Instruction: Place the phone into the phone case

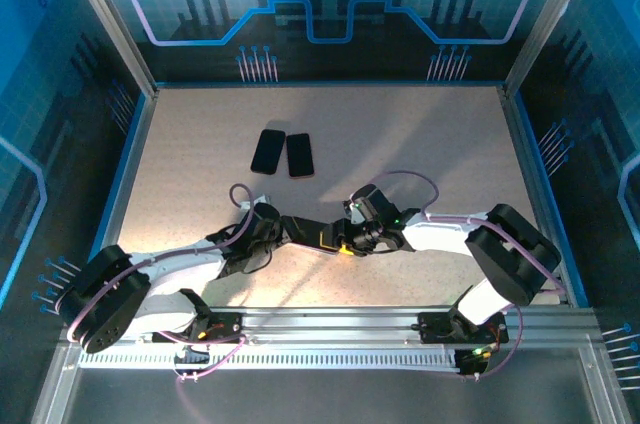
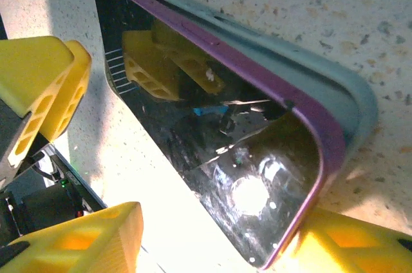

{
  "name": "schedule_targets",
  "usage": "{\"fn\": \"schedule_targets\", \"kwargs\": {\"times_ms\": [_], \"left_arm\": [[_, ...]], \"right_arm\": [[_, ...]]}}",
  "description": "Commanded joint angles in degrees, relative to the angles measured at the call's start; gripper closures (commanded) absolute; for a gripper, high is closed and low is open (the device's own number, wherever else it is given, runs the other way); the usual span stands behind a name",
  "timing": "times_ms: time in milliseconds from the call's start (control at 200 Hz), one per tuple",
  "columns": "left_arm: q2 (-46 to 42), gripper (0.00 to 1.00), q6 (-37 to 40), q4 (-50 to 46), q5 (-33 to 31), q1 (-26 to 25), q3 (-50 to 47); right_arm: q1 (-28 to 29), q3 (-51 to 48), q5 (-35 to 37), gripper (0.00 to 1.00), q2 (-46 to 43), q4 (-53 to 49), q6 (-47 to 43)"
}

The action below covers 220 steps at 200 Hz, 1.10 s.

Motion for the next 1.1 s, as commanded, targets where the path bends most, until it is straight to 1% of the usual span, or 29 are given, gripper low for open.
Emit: {"fn": "schedule_targets", "kwargs": {"times_ms": [0,160,420,810,1096], "left_arm": [[-1.4,0.68,0.9,-1.1,-1.0,0.7,-0.8],[-1.2,0.68,0.7,-1.6,-1.7,1.1,-1.1],[0.9,0.68,0.6,-1.3,-2.1,1.5,-1.3],[5.6,0.70,0.3,2.8,-0.5,1.5,-1.5],[3.8,0.70,-0.8,3.5,-0.3,0.9,-2.4]], "right_arm": [[1.0,1.5,1.2,0.41,-1.8,-4.5,-1.5],[0.9,1.8,1.5,0.41,-2.2,-5.2,-1.6],[1.3,1.7,1.0,0.41,-0.6,-3.4,-1.0],[1.8,1.8,1.1,0.40,-0.9,-2.2,-0.5],[2.4,1.3,-0.1,0.41,-0.2,1.9,0.3]]}}
